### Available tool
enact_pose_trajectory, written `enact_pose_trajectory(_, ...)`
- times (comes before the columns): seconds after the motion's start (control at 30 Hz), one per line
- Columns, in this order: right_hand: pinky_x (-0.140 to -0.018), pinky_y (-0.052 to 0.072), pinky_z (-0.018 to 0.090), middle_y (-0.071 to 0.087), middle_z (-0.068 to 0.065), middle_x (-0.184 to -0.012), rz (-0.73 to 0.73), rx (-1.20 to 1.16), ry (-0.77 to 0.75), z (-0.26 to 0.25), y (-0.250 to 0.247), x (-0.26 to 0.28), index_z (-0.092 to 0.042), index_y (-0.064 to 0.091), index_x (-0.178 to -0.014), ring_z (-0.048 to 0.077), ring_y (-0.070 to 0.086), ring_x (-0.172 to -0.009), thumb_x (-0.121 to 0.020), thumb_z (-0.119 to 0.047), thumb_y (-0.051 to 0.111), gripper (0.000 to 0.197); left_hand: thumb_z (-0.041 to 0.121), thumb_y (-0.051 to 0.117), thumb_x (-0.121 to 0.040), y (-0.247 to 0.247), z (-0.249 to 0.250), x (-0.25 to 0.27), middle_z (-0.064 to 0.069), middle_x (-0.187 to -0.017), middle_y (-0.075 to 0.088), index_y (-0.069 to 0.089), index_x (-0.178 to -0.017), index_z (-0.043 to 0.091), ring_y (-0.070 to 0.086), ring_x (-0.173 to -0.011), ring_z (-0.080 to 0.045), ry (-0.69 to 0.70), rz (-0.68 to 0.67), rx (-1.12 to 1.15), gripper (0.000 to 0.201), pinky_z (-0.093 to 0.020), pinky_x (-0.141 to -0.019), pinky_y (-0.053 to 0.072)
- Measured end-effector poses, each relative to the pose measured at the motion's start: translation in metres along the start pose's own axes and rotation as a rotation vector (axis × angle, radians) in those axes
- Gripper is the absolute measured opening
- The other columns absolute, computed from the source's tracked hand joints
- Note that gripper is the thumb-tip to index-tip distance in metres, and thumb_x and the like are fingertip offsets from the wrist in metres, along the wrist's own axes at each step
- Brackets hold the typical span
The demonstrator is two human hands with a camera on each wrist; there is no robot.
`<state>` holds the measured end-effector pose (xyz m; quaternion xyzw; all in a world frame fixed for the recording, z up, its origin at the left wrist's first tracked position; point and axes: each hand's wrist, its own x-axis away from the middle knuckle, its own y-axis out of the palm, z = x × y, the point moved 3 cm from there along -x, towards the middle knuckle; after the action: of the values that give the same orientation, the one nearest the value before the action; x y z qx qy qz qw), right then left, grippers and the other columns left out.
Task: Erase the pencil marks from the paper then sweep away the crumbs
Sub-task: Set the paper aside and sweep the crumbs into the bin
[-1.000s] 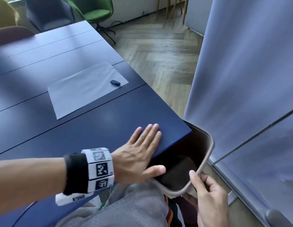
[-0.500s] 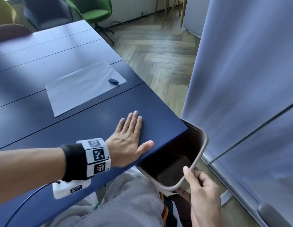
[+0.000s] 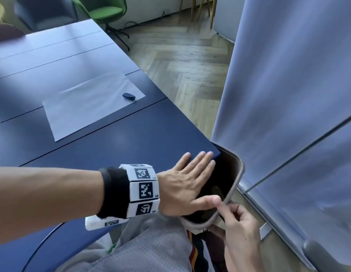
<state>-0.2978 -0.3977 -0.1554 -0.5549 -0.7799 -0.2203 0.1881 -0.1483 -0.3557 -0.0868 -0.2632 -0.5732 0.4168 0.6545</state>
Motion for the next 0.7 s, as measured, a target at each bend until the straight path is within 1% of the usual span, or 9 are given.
enact_pose_trajectory(0.07, -0.067, 0.060, 0.048, 0.068, 0.020, -0.081, 0.019, -0.017, 0.000, -0.004, -0.002, -0.001, 0.012, 0.054, -0.078, 0.019, 0.066, -0.062, -0.076, -0.026, 0.074, 0.042, 0.068, 0.013, -0.095, -0.014, 0.018, -0.004, 0.000, -0.155, -0.036, -0.025, -0.151, 0.014, -0.034, -0.140, -0.007, 0.123, -0.008, 0.098, 0.086, -0.036, -0.119, -0.016)
enact_pose_trajectory(0.1, -0.064, 0.060, 0.047, 0.066, 0.021, -0.081, 0.031, -0.022, 0.000, -0.005, -0.006, -0.004, 0.010, 0.053, -0.077, 0.020, 0.066, -0.062, -0.079, -0.024, 0.072, 0.039, 0.066, 0.018, -0.096, -0.025, 0.016, -0.008, 0.000, -0.155, -0.036, -0.025, -0.151, 0.015, -0.033, -0.142, -0.009, 0.093, 0.026, 0.106, 0.086, -0.037, -0.120, -0.014)
enact_pose_trajectory(0.2, -0.064, 0.059, 0.048, 0.057, 0.016, -0.070, 0.085, -0.027, 0.050, -0.007, -0.022, -0.022, -0.002, 0.048, -0.071, 0.017, 0.064, -0.052, -0.088, -0.007, 0.065, 0.024, 0.068, 0.027, -0.094, -0.058, -0.022, -0.019, -0.005, -0.154, -0.039, -0.024, -0.152, 0.016, -0.029, -0.144, -0.022, -0.193, 0.050, -0.008, 0.092, -0.051, -0.121, -0.002)
enact_pose_trajectory(0.3, -0.062, 0.058, 0.047, 0.054, 0.015, -0.076, 0.091, -0.031, 0.085, -0.010, -0.030, -0.057, -0.005, 0.050, -0.081, 0.022, 0.062, -0.060, -0.087, 0.001, 0.063, 0.015, 0.075, 0.035, -0.088, -0.069, -0.054, -0.020, -0.008, -0.155, -0.036, -0.024, -0.151, 0.027, -0.016, -0.147, -0.037, -0.444, -0.147, -0.126, 0.099, -0.059, -0.115, 0.018)
enact_pose_trajectory(0.37, -0.063, 0.057, 0.050, 0.055, 0.017, -0.083, 0.119, -0.022, 0.104, -0.007, -0.032, -0.091, -0.006, 0.050, -0.096, 0.027, 0.058, -0.070, -0.085, 0.010, 0.060, 0.022, 0.076, 0.038, -0.087, -0.067, -0.059, -0.018, -0.011, -0.158, -0.029, -0.028, -0.149, 0.030, -0.004, -0.148, -0.043, -0.458, -0.211, -0.159, 0.102, -0.058, -0.109, 0.028)
enact_pose_trajectory(0.47, -0.072, 0.054, 0.062, 0.053, 0.014, -0.086, 0.201, 0.029, 0.151, 0.003, -0.033, -0.146, -0.007, 0.049, -0.106, 0.026, 0.055, -0.070, -0.082, 0.019, 0.050, 0.036, 0.073, 0.040, -0.088, -0.059, -0.063, -0.018, -0.015, -0.159, -0.024, -0.029, -0.149, 0.028, 0.001, -0.147, -0.046, -0.418, -0.170, -0.130, 0.102, -0.054, -0.104, 0.036)
enact_pose_trajectory(0.5, -0.075, 0.053, 0.062, 0.052, 0.013, -0.081, 0.225, 0.047, 0.176, 0.007, -0.033, -0.162, -0.007, 0.050, -0.102, 0.024, 0.052, -0.068, -0.081, 0.021, 0.046, 0.035, 0.072, 0.040, -0.088, -0.057, -0.065, -0.017, -0.014, -0.160, -0.023, -0.028, -0.150, 0.028, 0.001, -0.147, -0.045, -0.409, -0.143, -0.120, 0.102, -0.052, -0.102, 0.038)
enact_pose_trajectory(0.6, -0.069, 0.050, 0.052, 0.045, 0.011, -0.070, 0.287, 0.082, 0.256, 0.022, -0.035, -0.210, -0.004, 0.051, -0.085, 0.024, 0.046, -0.065, -0.079, 0.024, 0.036, 0.032, 0.072, 0.043, -0.086, -0.053, -0.071, -0.019, -0.011, -0.160, -0.022, -0.027, -0.150, 0.030, 0.002, -0.148, -0.041, -0.389, -0.094, -0.101, 0.103, -0.046, -0.101, 0.040)
enact_pose_trajectory(0.7, -0.083, 0.048, 0.060, 0.045, 0.014, -0.068, 0.356, 0.075, 0.299, 0.048, -0.041, -0.248, 0.003, 0.049, -0.079, 0.025, 0.047, -0.066, -0.076, 0.025, 0.035, 0.027, 0.072, 0.042, -0.086, -0.053, -0.070, -0.019, -0.009, -0.158, -0.029, -0.031, -0.148, 0.033, -0.004, -0.149, -0.040, -0.400, -0.128, -0.086, 0.102, -0.043, -0.105, 0.037)
